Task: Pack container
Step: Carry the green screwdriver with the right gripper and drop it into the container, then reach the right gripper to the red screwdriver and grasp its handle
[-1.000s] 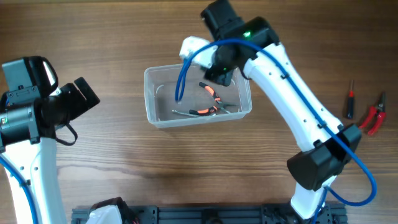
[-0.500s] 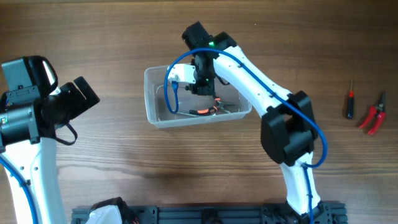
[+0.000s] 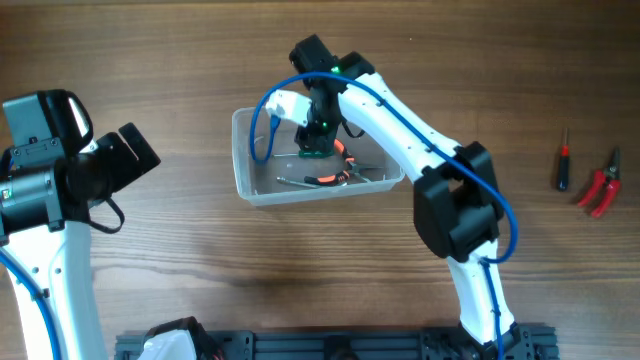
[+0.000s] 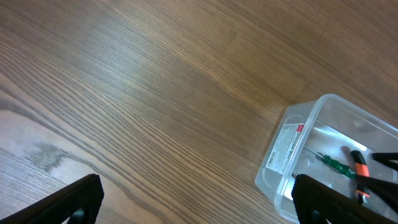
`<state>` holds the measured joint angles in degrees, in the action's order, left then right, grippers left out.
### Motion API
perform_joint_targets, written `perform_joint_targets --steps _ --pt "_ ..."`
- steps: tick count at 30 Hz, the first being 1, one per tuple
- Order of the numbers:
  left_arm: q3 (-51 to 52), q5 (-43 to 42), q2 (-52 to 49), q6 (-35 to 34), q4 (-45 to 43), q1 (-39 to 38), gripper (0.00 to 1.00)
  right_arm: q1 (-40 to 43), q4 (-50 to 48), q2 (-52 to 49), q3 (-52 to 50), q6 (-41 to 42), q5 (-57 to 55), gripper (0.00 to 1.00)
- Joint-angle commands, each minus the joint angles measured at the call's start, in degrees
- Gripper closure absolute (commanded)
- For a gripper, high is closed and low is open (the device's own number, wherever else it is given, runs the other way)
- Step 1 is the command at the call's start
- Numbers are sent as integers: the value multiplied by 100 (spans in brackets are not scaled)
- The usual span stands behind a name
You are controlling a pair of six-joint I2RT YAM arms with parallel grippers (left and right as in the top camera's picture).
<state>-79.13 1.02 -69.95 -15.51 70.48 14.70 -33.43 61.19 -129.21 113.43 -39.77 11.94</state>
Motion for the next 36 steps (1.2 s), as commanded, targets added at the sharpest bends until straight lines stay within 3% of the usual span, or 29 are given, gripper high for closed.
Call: perform_joint_targets --steps 1,2,4,8,10,15,18,28,36 --pt "-61 57 -17 13 -22 22 0 232 -28 1226 404 1038 -688 52" --pt "-61 57 -17 13 -20 22 0 413 -70 1585 404 1368 -1182 48" --pt "-61 57 -17 13 -22 22 0 946 -81 2096 404 2264 -2094 26" --pt "-61 57 -17 13 -39 22 0 2815 457 2470 404 4041 -2358 14" --pt "-61 57 -17 13 -46 22 0 3687 752 2413 345 4295 -2048 12" --pt "-61 57 -17 13 -195 22 0 5178 802 2179 -229 4164 -1777 9" --pt "-61 57 -17 13 -221 22 0 5639 518 1958 -837 3823 -1311 9" --pt "-61 57 -17 13 -297 22 0 5862 -1180 1462 -3040 3471 -1272 9" --pt "-61 52 -17 9 -297 20 0 5991 -1528 1386 -3106 3073 -1139 7"
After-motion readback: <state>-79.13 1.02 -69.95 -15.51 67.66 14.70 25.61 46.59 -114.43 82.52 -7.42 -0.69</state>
